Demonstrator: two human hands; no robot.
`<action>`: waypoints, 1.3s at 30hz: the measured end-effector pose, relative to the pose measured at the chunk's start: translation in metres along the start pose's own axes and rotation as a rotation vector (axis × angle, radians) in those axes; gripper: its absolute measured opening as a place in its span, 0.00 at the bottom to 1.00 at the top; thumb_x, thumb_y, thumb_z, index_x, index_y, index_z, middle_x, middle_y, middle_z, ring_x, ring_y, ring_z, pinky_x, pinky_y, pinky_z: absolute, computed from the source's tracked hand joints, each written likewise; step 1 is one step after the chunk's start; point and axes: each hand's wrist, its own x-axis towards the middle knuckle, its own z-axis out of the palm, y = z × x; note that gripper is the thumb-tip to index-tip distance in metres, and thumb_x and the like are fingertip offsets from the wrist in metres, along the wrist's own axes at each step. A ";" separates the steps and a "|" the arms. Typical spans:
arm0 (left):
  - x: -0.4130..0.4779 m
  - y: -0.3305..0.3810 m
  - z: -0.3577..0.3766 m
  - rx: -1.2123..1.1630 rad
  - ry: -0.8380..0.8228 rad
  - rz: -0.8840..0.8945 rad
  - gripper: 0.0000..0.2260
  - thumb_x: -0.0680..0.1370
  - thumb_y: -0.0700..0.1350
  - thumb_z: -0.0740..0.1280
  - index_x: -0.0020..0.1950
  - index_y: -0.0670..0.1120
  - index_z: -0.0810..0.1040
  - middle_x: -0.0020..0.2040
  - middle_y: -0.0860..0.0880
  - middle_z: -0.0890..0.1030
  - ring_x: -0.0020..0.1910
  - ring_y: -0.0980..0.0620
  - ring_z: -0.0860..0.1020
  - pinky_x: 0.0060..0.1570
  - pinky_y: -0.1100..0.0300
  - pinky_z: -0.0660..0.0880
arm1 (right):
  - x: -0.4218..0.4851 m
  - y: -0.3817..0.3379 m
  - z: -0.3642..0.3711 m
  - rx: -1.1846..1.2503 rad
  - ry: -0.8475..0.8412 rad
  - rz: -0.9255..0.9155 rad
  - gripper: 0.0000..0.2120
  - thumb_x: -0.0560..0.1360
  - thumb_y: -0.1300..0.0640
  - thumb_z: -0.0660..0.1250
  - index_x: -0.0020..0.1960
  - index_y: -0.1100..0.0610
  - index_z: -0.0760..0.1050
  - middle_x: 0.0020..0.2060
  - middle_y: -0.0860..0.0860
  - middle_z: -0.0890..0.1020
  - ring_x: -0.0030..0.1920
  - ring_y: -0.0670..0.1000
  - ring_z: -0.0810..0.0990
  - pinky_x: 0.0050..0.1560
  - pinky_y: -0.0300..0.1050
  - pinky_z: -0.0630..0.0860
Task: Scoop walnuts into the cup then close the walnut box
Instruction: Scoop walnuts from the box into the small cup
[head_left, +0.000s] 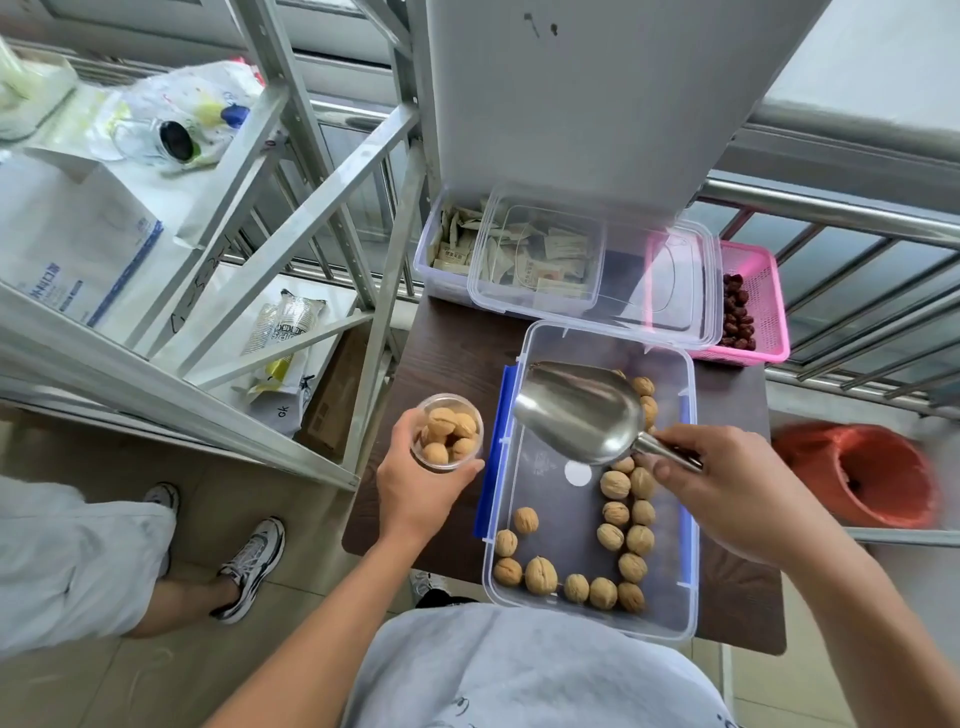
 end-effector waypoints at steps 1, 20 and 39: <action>0.001 0.001 0.000 -0.003 0.016 -0.004 0.37 0.63 0.51 0.84 0.68 0.58 0.71 0.58 0.63 0.77 0.57 0.62 0.77 0.55 0.67 0.74 | 0.003 0.008 0.003 -0.013 -0.005 0.053 0.07 0.78 0.53 0.67 0.42 0.49 0.80 0.27 0.50 0.79 0.30 0.49 0.75 0.32 0.47 0.70; 0.002 0.003 0.004 0.078 0.021 0.003 0.37 0.61 0.53 0.84 0.65 0.59 0.72 0.57 0.60 0.80 0.56 0.55 0.79 0.58 0.51 0.79 | 0.049 0.068 0.103 0.047 -0.100 0.449 0.13 0.80 0.53 0.58 0.49 0.63 0.74 0.49 0.62 0.81 0.48 0.62 0.78 0.46 0.49 0.74; -0.001 -0.004 -0.008 0.055 0.036 -0.031 0.36 0.60 0.48 0.85 0.63 0.58 0.74 0.54 0.61 0.81 0.52 0.59 0.79 0.52 0.63 0.73 | 0.108 0.068 0.158 0.296 0.152 0.372 0.21 0.82 0.43 0.51 0.47 0.57 0.74 0.41 0.53 0.81 0.45 0.56 0.79 0.49 0.55 0.77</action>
